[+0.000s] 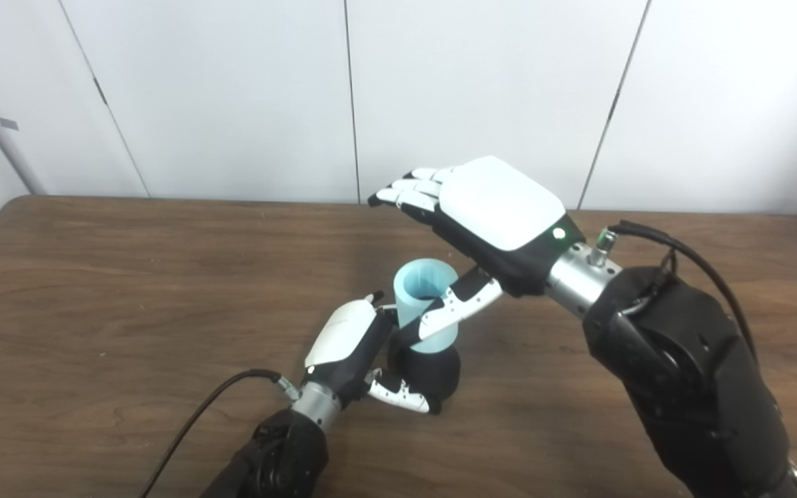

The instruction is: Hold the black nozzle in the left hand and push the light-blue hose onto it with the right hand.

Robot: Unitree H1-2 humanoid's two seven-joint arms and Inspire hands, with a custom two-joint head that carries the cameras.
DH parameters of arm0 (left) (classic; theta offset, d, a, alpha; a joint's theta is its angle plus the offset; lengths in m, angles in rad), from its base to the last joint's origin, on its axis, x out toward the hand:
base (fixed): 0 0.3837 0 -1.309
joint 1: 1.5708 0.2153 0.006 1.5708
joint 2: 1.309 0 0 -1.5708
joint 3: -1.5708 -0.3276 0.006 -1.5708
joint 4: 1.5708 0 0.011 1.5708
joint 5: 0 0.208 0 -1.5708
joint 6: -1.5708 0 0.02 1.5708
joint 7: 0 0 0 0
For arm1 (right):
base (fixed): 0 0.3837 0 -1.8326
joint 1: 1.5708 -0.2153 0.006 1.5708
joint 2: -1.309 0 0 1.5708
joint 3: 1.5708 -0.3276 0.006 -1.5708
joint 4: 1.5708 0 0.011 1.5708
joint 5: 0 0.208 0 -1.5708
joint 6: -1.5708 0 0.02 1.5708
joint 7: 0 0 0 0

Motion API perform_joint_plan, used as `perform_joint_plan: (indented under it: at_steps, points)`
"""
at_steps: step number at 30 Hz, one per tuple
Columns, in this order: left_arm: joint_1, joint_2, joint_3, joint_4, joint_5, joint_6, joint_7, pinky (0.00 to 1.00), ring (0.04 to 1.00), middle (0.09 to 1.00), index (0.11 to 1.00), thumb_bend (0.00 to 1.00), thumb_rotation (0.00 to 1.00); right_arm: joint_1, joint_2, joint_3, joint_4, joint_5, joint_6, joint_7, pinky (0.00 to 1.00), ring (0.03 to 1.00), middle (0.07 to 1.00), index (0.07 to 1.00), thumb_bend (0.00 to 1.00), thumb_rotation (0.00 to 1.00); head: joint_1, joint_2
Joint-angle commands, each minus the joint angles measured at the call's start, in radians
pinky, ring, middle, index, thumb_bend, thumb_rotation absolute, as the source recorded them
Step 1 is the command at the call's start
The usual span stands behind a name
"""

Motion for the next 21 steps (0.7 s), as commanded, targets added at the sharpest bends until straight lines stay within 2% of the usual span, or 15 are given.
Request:
perform_joint_plan:
  at_steps: [1,8,15,21]
  points:
    - [0.070,0.020,-0.044,0.083,-0.050,0.041,-0.149,1.00,0.663,0.485,0.487,0.52,0.00,-0.004,-0.044,-0.029,-0.060,0.015,-0.012,0.003,0.86,0.949,0.921,0.899,0.67,0.75,-0.001,0.001]
    - [0.066,0.027,-0.034,0.083,-0.052,0.051,-0.140,1.00,0.665,0.485,0.487,0.52,0.00,0.046,-0.105,-0.020,-0.124,0.060,-0.019,0.072,0.93,0.996,0.976,0.935,0.62,0.89,-0.001,-0.001]
    - [0.074,0.024,-0.038,0.088,-0.043,0.055,-0.130,1.00,0.666,0.487,0.487,0.52,0.00,0.070,-0.109,-0.024,-0.169,0.077,-0.010,0.098,1.00,1.000,1.000,0.968,0.61,0.91,-0.002,0.001]
    - [0.068,0.024,-0.038,0.088,-0.041,0.059,-0.134,1.00,0.664,0.488,0.486,0.52,0.00,0.106,-0.110,-0.029,-0.164,0.087,-0.032,0.076,1.00,1.000,1.000,0.999,0.61,0.91,-0.003,0.003]
